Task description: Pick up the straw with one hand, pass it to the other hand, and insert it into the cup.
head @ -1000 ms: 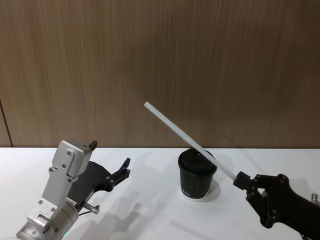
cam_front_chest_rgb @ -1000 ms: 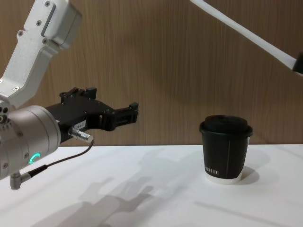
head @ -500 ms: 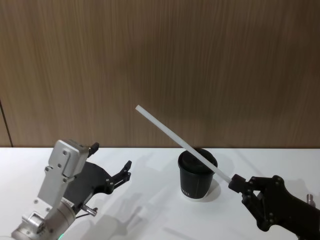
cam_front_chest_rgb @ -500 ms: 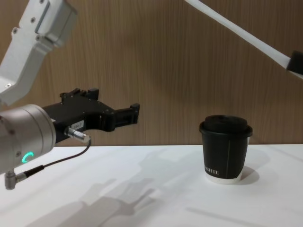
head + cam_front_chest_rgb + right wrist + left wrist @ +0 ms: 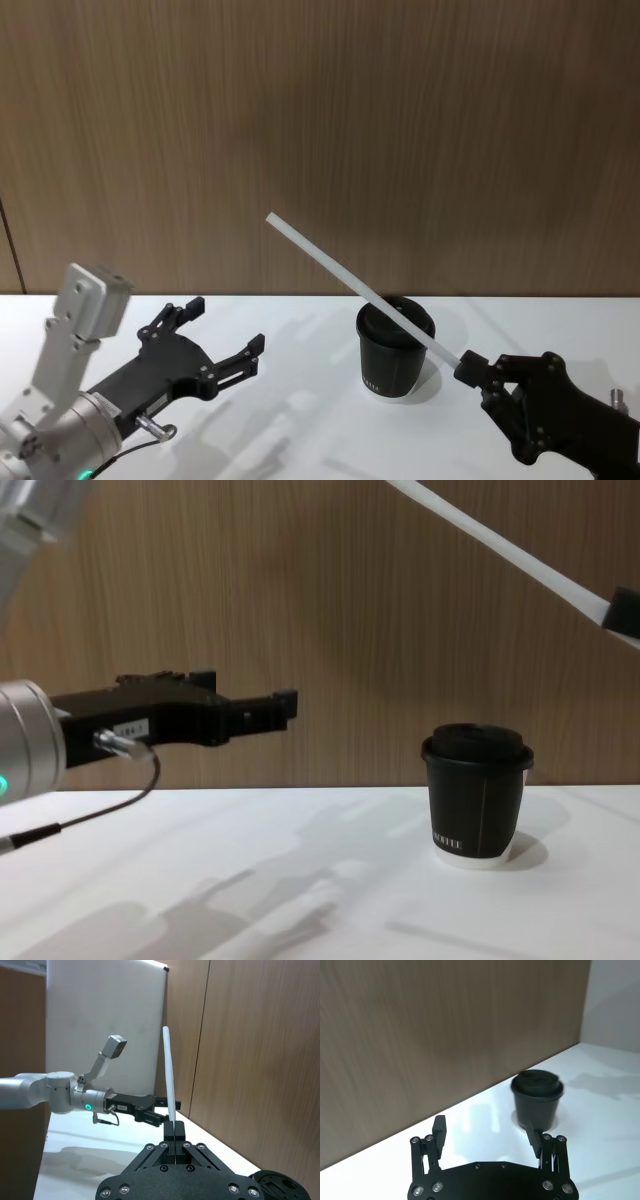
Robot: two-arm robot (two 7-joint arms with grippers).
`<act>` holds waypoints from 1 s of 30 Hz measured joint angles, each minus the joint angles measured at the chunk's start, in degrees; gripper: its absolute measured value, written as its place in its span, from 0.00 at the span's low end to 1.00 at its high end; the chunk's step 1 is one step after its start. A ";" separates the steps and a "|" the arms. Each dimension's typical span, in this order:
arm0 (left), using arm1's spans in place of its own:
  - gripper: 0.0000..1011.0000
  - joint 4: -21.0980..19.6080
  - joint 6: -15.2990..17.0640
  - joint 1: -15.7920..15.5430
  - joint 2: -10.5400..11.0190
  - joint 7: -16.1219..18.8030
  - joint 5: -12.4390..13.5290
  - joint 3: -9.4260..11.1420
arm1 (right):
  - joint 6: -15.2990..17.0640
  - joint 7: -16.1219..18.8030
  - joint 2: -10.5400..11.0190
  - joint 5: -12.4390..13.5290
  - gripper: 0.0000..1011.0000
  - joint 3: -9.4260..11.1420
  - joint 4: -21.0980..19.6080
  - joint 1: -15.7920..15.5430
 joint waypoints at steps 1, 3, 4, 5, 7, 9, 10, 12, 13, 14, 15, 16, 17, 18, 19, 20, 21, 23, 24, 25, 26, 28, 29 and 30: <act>0.99 -0.27 0.23 0.09 0.24 -0.60 -0.71 -0.34 | 0.01 0.03 0.00 0.01 0.01 -0.02 -0.01 0.01; 0.99 -0.85 1.14 0.26 0.75 -2.70 -3.25 -1.11 | 0.01 0.05 0.00 0.02 0.01 -0.03 -0.02 0.02; 0.99 -1.05 1.41 0.31 0.91 -3.31 -4.01 -1.37 | 0.02 0.06 0.00 0.02 0.01 -0.04 -0.02 0.02; 0.99 -1.24 1.68 0.36 1.06 -3.91 -4.79 -1.62 | 0.02 0.07 0.00 0.02 0.01 -0.05 -0.03 0.03; 0.99 -1.85 2.60 0.48 1.54 -5.93 -7.43 -2.41 | 0.04 0.08 0.00 0.04 0.01 -0.06 -0.04 0.04; 0.99 -2.45 3.49 0.57 1.92 -7.67 -9.82 -3.20 | 0.04 0.10 0.00 0.05 0.01 -0.08 -0.04 0.05; 0.99 -2.63 3.80 0.58 2.03 -8.21 -10.61 -3.45 | 0.05 0.10 0.00 0.06 0.01 -0.08 -0.04 0.05; 0.99 -3.16 4.77 0.59 2.35 -10.08 -13.23 -4.12 | 0.05 0.12 0.00 0.06 0.01 -0.10 -0.05 0.06; 0.99 -3.38 5.09 0.59 2.48 -10.64 -14.01 -4.40 | 0.05 0.12 0.00 0.06 0.01 -0.10 -0.05 0.06; 0.99 -3.53 5.41 0.58 2.58 -11.18 -14.78 -4.59 | 0.05 0.12 0.00 0.06 0.01 -0.11 -0.05 0.06; 0.99 -3.67 5.73 0.57 2.67 -11.71 -15.54 -4.79 | 0.05 0.13 0.00 0.06 0.01 -0.12 -0.05 0.06; 0.99 -3.95 6.44 0.52 2.84 -12.94 -17.25 -5.15 | 0.05 0.13 0.00 0.07 0.01 -0.12 -0.05 0.06; 0.99 -4.12 6.72 0.45 2.96 -13.49 -17.94 -5.36 | 0.04 0.14 0.00 0.07 0.01 -0.12 -0.05 0.06; 0.99 -4.24 7.04 0.41 3.03 -14.07 -18.73 -5.50 | 0.05 0.14 0.00 0.07 0.01 -0.12 -0.05 0.06; 0.99 -4.45 7.66 0.29 3.17 -15.07 -20.09 -5.76 | 0.04 0.15 0.00 0.07 0.01 -0.12 -0.04 0.06; 0.99 -4.57 7.97 0.21 3.26 -15.58 -20.76 -5.89 | 0.04 0.16 0.00 0.07 0.01 -0.13 -0.04 0.06; 0.99 -4.82 8.58 0.01 3.41 -16.60 -22.14 -6.15 | 0.04 0.16 0.00 0.07 0.01 -0.12 -0.05 0.06; 0.99 -5.02 9.13 -0.16 3.48 -17.54 -23.38 -6.30 | 0.04 0.16 0.00 0.07 0.01 -0.12 -0.04 0.06; 0.99 -5.18 9.66 -0.34 3.55 -18.35 -24.47 -6.40 | 0.04 0.16 0.00 0.07 0.01 -0.12 -0.05 0.06; 0.99 -5.28 9.96 -0.45 3.58 -18.76 -25.02 -6.44 | 0.04 0.17 0.00 0.07 0.01 -0.12 -0.04 0.06; 0.99 -5.34 10.10 -0.53 3.59 -18.96 -25.31 -6.46 | 0.04 0.16 0.00 0.07 0.01 -0.13 -0.04 0.06; 0.99 -5.54 10.86 -0.89 3.59 -20.01 -26.85 -6.51 | 0.04 0.16 0.00 0.07 0.01 -0.12 -0.04 0.06; 0.99 -5.58 11.07 -1.01 3.59 -20.30 -27.28 -6.51 | 0.04 0.16 0.00 0.07 0.01 -0.12 -0.04 0.06; 0.99 -5.60 11.24 -1.09 3.58 -20.53 -27.65 -6.51 | 0.04 0.16 0.00 0.07 0.01 -0.12 -0.04 0.06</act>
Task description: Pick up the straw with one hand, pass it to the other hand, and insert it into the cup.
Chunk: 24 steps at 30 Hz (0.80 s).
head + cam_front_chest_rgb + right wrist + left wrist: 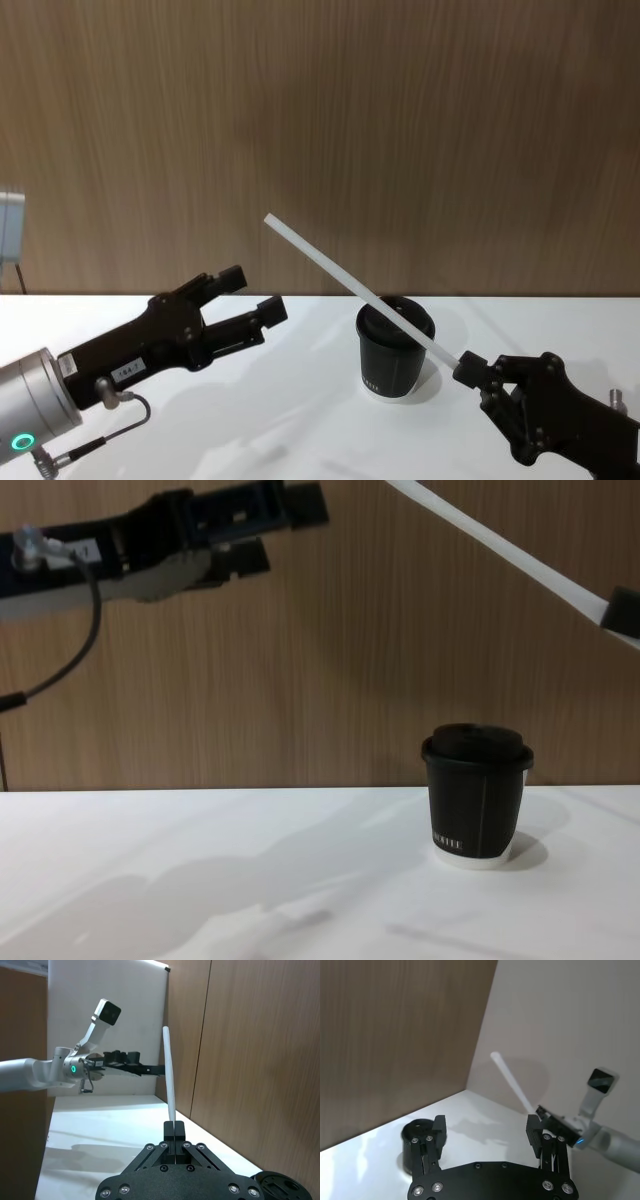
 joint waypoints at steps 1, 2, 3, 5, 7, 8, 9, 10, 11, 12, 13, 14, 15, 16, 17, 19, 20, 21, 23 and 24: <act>0.99 -0.09 0.34 -0.25 -0.09 -0.44 -0.78 0.02 | 0.00 0.00 0.00 0.00 0.01 0.00 0.00 0.00; 0.99 -0.12 0.50 -0.37 -0.15 -0.61 -1.12 0.05 | 0.00 0.00 0.00 0.00 0.01 0.00 0.00 0.00; 0.99 -0.15 0.68 -0.46 -0.20 -0.77 -1.49 0.08 | 0.00 0.00 0.00 0.00 0.01 0.00 0.00 0.00; 0.99 -0.19 1.10 -0.76 -0.46 -1.05 -2.41 0.15 | 0.00 0.00 0.00 0.00 0.01 0.00 0.00 0.00; 0.99 -0.21 1.34 -0.96 -0.69 -1.12 -2.98 0.22 | 0.00 0.00 0.00 0.00 0.01 0.00 0.00 0.00; 0.99 -0.22 1.56 -1.15 -0.93 -1.14 -3.61 0.28 | 0.00 0.00 0.00 0.00 0.01 0.00 0.00 0.00; 0.99 -0.22 1.64 -1.27 -1.09 -1.13 -3.84 0.29 | 0.00 0.00 0.00 0.00 0.01 0.00 0.00 0.00; 0.99 -0.22 1.84 -1.44 -1.36 -1.12 -4.37 0.34 | 0.00 0.00 0.00 0.00 0.01 0.00 0.00 0.00; 0.99 -0.22 1.90 -1.47 -1.40 -1.09 -4.54 0.35 | 0.00 0.00 0.00 0.00 0.01 0.00 0.00 0.00; 0.99 -0.22 2.02 -1.62 -1.66 -1.03 -4.94 0.38 | 0.00 0.00 0.00 0.00 0.01 0.00 0.00 0.00; 0.99 -0.22 2.10 -1.70 -1.79 -0.99 -5.15 0.41 | 0.00 0.00 0.00 0.00 0.01 0.00 0.00 0.00; 0.99 -0.18 2.29 -1.87 -2.08 -0.81 -5.72 0.48 | 0.00 0.00 0.00 0.00 0.01 0.00 0.00 0.00; 0.99 -0.15 2.37 -1.95 -2.24 -0.71 -5.96 0.51 | 0.00 0.00 0.00 0.00 0.01 0.00 0.00 0.00; 0.99 -0.09 2.47 -2.07 -2.46 -0.61 -6.20 0.57 | 0.00 0.00 0.00 0.00 0.01 0.00 0.00 0.00; 0.99 0.03 2.70 -2.27 -2.78 -0.34 -6.71 0.67 | 0.00 0.00 0.00 0.00 0.01 0.00 0.00 0.00; 0.99 0.19 2.97 -2.55 -3.28 -0.02 -7.34 0.87 | 0.00 0.00 0.00 0.00 0.01 0.00 0.00 0.00; 0.99 0.19 2.97 -2.55 -3.28 -0.02 -7.34 0.87 | -0.01 0.00 0.00 0.00 0.01 0.00 0.00 0.00; 0.99 0.33 3.17 -2.75 -3.62 0.28 -7.73 1.06 | 0.00 0.00 0.00 0.00 0.01 0.00 0.00 0.00; 0.99 0.47 3.35 -2.94 -3.91 0.58 -8.11 1.24 | 0.00 0.00 0.00 -0.01 0.01 0.00 0.00 0.00; 0.99 0.53 3.43 -3.04 -4.07 0.70 -8.27 1.33 | 0.00 0.00 0.00 0.00 0.01 0.00 0.00 0.00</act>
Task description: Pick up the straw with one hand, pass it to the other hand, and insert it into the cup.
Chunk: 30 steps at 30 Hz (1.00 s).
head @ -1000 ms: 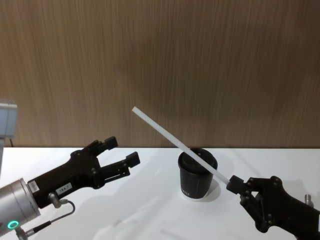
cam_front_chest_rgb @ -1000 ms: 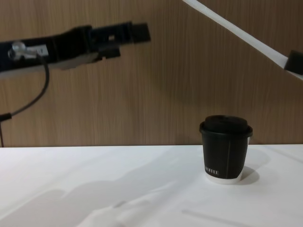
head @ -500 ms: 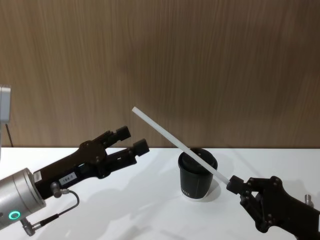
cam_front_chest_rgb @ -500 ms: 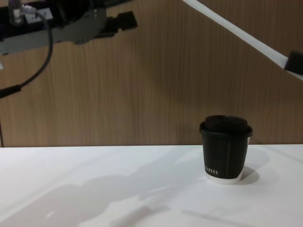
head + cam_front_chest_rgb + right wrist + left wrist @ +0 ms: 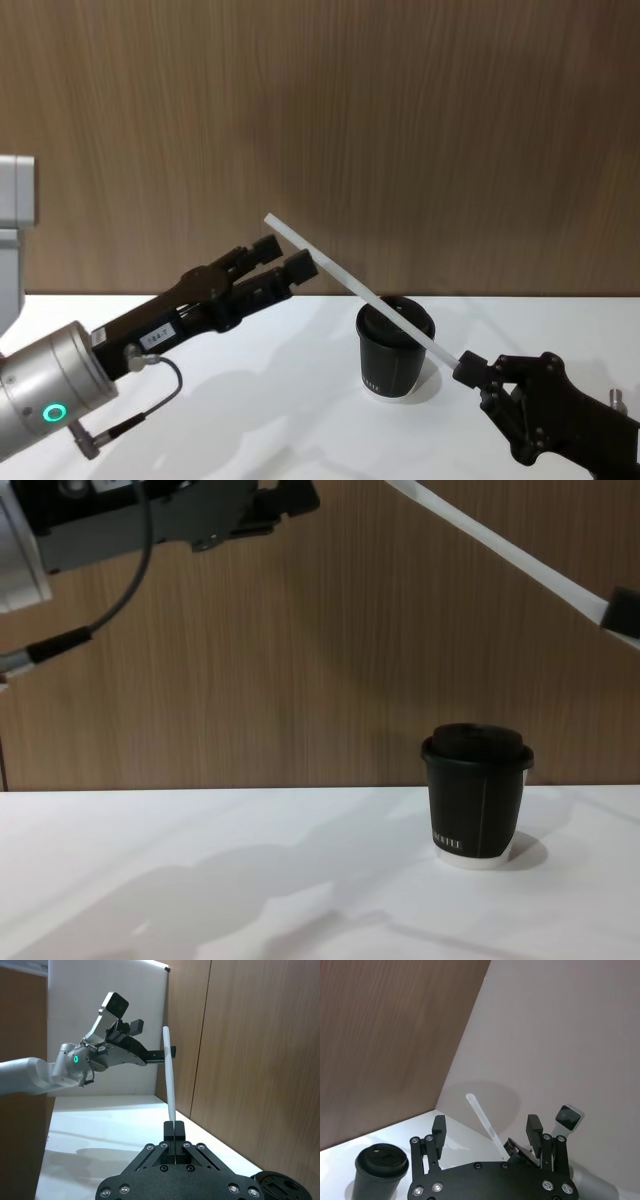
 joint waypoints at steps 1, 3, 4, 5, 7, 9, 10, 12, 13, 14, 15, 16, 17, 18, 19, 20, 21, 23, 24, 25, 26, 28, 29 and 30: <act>0.99 0.16 0.17 -0.21 -0.35 0.25 -0.30 0.24 | 0.00 0.00 0.00 0.00 0.01 0.00 0.00 0.00; 0.99 0.38 0.38 -0.47 -0.78 0.62 -0.70 0.57 | 0.00 0.00 0.00 0.00 0.01 0.00 0.00 0.00; 0.99 0.46 0.48 -0.55 -0.92 0.78 -0.86 0.68 | 0.00 0.00 0.00 0.00 0.01 0.00 0.00 0.00; 0.99 0.53 0.55 -0.63 -1.04 0.90 -0.98 0.79 | 0.00 0.00 0.00 0.00 0.01 0.00 0.00 0.00; 0.99 0.81 0.70 -0.90 -1.48 1.27 -1.32 1.17 | 0.00 0.00 0.00 0.00 0.01 0.00 0.00 0.00; 0.99 0.97 0.78 -1.06 -1.73 1.48 -1.50 1.39 | 0.00 0.00 0.00 0.00 0.01 0.00 0.00 0.00; 0.99 1.17 0.82 -1.23 -2.01 1.66 -1.64 1.67 | 0.00 0.00 0.00 0.00 0.01 0.00 0.00 0.00; 0.99 1.34 0.86 -1.37 -2.22 1.85 -1.78 1.87 | 0.00 0.00 0.00 0.00 0.01 0.00 0.00 0.00; 0.99 1.52 0.89 -1.52 -2.45 2.06 -1.96 2.12 | 0.00 0.00 0.00 0.00 0.01 0.00 0.00 0.00; 0.99 1.60 0.91 -1.59 -2.56 2.13 -2.02 2.22 | 0.00 0.00 0.00 0.00 0.01 0.00 0.00 0.00; 0.99 1.72 0.93 -1.69 -2.71 2.26 -2.12 2.36 | 0.00 0.00 0.00 0.00 0.01 0.00 0.00 0.00; 0.99 1.78 0.94 -1.74 -2.78 2.32 -2.17 2.44 | 0.00 0.00 0.00 0.00 0.01 0.00 0.00 0.00; 0.99 1.83 0.95 -1.79 -2.85 2.39 -2.22 2.52 | 0.00 0.00 0.00 0.00 0.01 0.00 0.00 0.00; 0.99 1.89 0.96 -1.84 -2.92 2.45 -2.26 2.59 | 0.00 0.00 0.00 -0.01 0.01 0.00 0.00 0.00; 0.98 2.00 0.97 -1.93 -3.05 2.54 -2.36 2.70 | 0.00 0.00 0.00 0.00 0.01 0.00 0.00 0.00; 0.97 2.03 0.98 -1.97 -3.10 2.58 -2.40 2.76 | 0.00 0.00 0.00 0.00 0.01 0.00 0.00 0.00; 0.94 2.08 0.99 -2.00 -3.15 2.63 -2.43 2.82 | 0.00 0.00 0.00 0.00 0.01 0.00 0.00 0.00; 0.91 2.18 1.00 -2.10 -3.28 2.76 -2.51 2.94 | 0.00 0.00 0.00 -0.01 0.01 0.00 0.00 0.00; 0.90 2.24 1.01 -2.15 -3.35 2.82 -2.56 3.02 | 0.00 0.00 0.00 0.00 0.01 0.00 0.00 0.00; 0.86 2.26 1.01 -2.17 -3.40 2.85 -2.59 3.06 | 0.00 0.00 0.00 0.00 0.01 0.00 0.00 0.00; 0.83 2.29 1.02 -2.20 -3.43 2.88 -2.61 3.09 | 0.00 0.00 0.00 0.00 0.01 0.00 0.00 0.00; 0.76 2.37 1.03 -2.27 -3.53 2.95 -2.67 3.19 | 0.00 0.00 0.00 0.00 0.01 0.00 0.00 0.00; 0.74 2.39 1.04 -2.29 -3.56 2.97 -2.69 3.22 | 0.00 0.00 0.00 0.00 0.01 0.00 0.00 0.00; 0.72 2.43 1.05 -2.31 -3.60 3.00 -2.73 3.26 | 0.00 0.00 0.00 0.00 0.01 0.00 0.00 0.00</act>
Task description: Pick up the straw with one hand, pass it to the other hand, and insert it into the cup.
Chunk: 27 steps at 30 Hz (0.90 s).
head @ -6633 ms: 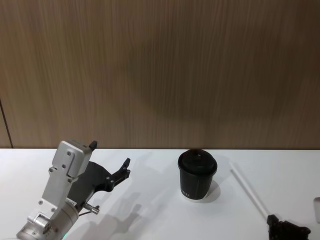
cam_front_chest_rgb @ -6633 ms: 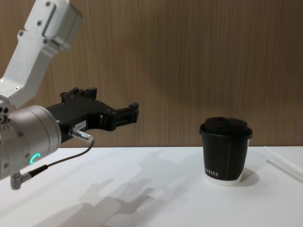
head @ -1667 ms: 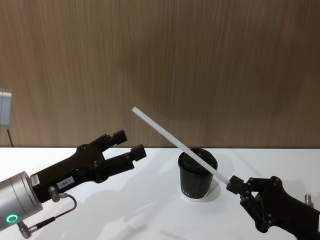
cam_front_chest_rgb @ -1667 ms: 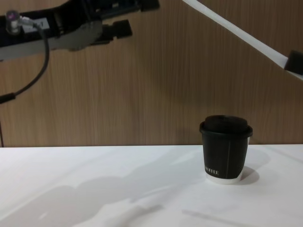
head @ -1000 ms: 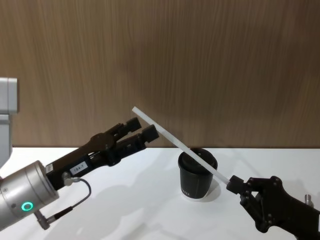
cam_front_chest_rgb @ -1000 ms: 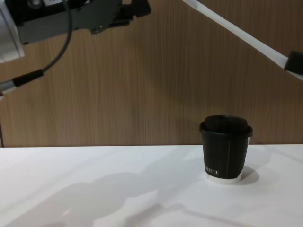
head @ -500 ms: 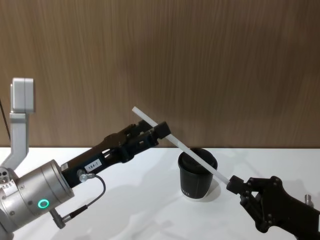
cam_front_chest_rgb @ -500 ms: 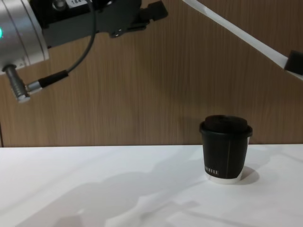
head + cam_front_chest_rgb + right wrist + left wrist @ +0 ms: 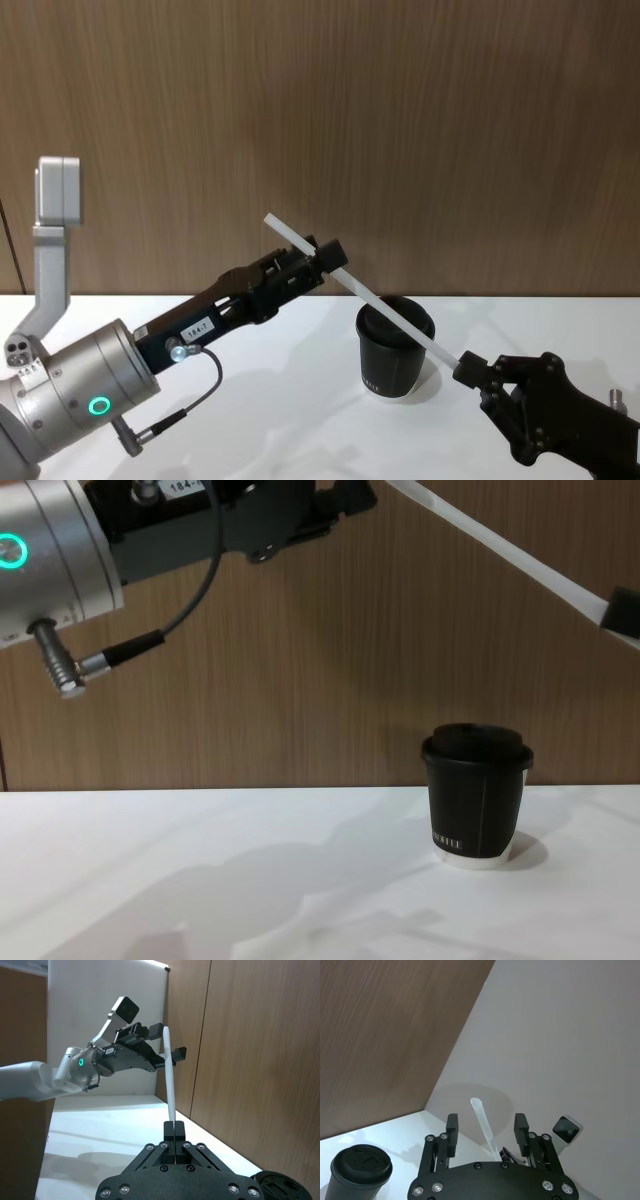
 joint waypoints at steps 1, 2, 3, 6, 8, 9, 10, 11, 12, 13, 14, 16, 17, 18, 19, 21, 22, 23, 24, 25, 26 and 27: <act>0.70 0.00 0.00 0.00 0.00 0.00 0.00 0.00 | 0.00 0.00 0.00 0.00 0.01 0.00 0.00 0.00; 0.64 0.02 0.01 -0.02 -0.03 0.02 -0.03 0.04 | 0.00 0.00 0.00 0.00 0.01 0.00 0.00 0.00; 0.60 0.04 0.01 -0.04 -0.06 0.04 -0.05 0.07 | 0.00 0.00 0.00 0.00 0.01 0.00 0.00 0.00; 0.53 0.09 0.03 -0.09 -0.13 0.10 -0.09 0.14 | 0.00 0.00 0.00 0.00 0.01 0.00 0.00 0.00; 0.48 0.11 0.03 -0.11 -0.16 0.13 -0.11 0.16 | 0.00 0.00 0.00 0.00 0.01 0.00 0.00 0.00; 0.42 0.13 0.04 -0.13 -0.18 0.15 -0.13 0.18 | 0.00 0.00 0.00 0.00 0.01 0.00 0.00 0.00; 0.40 0.14 0.04 -0.14 -0.19 0.16 -0.13 0.20 | 0.00 0.00 0.00 0.00 0.01 0.00 0.00 0.00; 0.38 0.16 0.04 -0.14 -0.21 0.18 -0.14 0.22 | 0.00 0.00 0.00 0.00 0.01 0.00 0.00 0.00; 0.34 0.16 0.04 -0.15 -0.22 0.18 -0.15 0.23 | 0.00 0.00 0.00 0.00 0.01 0.00 0.00 0.00; 0.30 0.17 0.04 -0.15 -0.24 0.19 -0.15 0.23 | 0.00 0.00 0.00 0.00 0.01 0.00 0.00 0.00; 0.27 0.17 0.04 -0.15 -0.24 0.19 -0.16 0.24 | 0.00 0.00 0.00 0.00 0.01 0.00 0.00 0.00; 0.20 0.19 0.04 -0.17 -0.27 0.20 -0.18 0.26 | 0.00 0.00 0.00 0.00 0.01 0.00 0.00 0.00; 0.16 0.20 0.04 -0.17 -0.27 0.21 -0.19 0.27 | 0.00 0.00 0.00 0.00 0.01 0.00 0.00 0.00; 0.14 0.20 0.04 -0.18 -0.28 0.21 -0.19 0.28 | 0.00 0.00 0.00 0.00 0.01 0.00 0.00 0.00; 0.13 0.20 0.04 -0.18 -0.29 0.21 -0.20 0.29 | 0.00 0.00 0.00 0.00 0.01 0.00 0.00 0.00; 0.07 0.22 0.04 -0.19 -0.30 0.22 -0.21 0.31 | 0.00 0.00 0.00 0.00 0.01 0.00 0.00 0.00; 0.07 0.22 0.04 -0.19 -0.30 0.22 -0.21 0.32 | 0.00 0.00 0.00 0.00 0.01 0.00 0.00 0.00; 0.06 0.23 0.05 -0.20 -0.30 0.22 -0.22 0.32 | 0.00 0.00 0.00 0.00 0.01 0.00 0.00 0.00; 0.05 0.24 0.05 -0.20 -0.31 0.23 -0.23 0.33 | 0.00 0.00 0.00 0.00 0.01 0.00 0.00 0.00; 0.04 0.24 0.05 -0.21 -0.32 0.23 -0.23 0.34 | 0.00 0.00 0.00 0.00 0.01 0.00 0.00 0.00; 0.04 0.25 0.05 -0.21 -0.32 0.24 -0.24 0.34 | 0.00 0.00 0.00 0.00 0.01 0.00 0.00 0.00; 0.03 0.25 0.05 -0.22 -0.33 0.24 -0.24 0.36 | 0.00 0.00 0.00 0.00 0.01 0.00 0.00 0.00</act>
